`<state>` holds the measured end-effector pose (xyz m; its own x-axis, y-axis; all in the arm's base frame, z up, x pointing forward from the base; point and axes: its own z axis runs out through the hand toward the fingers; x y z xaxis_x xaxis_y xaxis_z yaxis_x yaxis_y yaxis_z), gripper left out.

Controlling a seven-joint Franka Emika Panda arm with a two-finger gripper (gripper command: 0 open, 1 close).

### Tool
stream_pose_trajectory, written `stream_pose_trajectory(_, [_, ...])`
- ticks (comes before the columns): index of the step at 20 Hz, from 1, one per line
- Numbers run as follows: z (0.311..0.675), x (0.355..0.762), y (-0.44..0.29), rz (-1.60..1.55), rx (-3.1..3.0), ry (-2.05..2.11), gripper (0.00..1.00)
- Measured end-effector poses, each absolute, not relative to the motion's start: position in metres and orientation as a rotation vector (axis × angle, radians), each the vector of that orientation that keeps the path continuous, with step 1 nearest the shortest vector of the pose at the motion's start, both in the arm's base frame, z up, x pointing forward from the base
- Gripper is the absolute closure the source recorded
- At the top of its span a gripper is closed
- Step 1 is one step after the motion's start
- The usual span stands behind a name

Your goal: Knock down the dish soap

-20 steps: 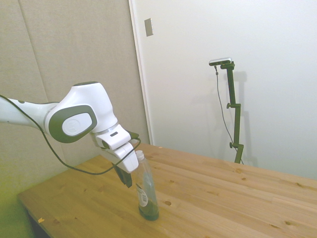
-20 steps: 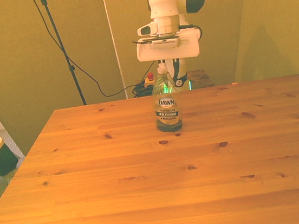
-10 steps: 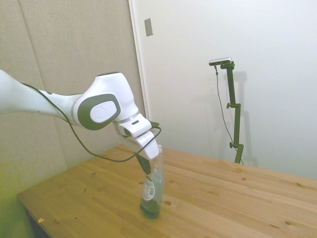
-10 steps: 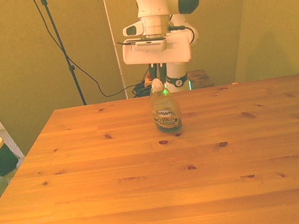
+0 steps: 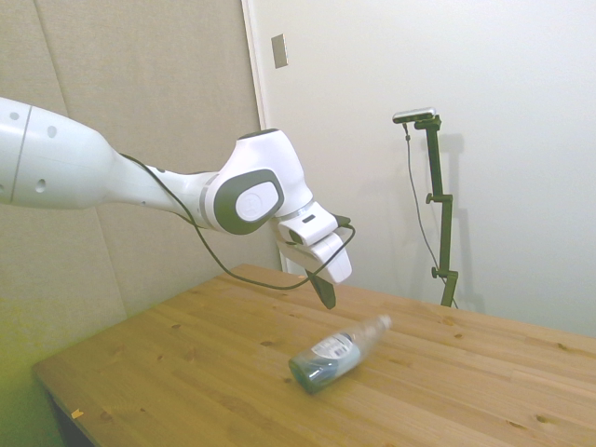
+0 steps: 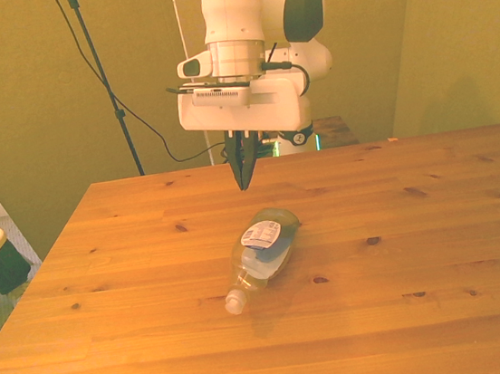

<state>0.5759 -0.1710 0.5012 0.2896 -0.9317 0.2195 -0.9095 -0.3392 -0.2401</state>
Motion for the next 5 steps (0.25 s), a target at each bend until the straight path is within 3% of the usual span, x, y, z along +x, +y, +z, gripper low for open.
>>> stream_pose_trajectory(5, [0.493, 0.615, -0.172, -0.52, -2.415, 1.793, 1.0])
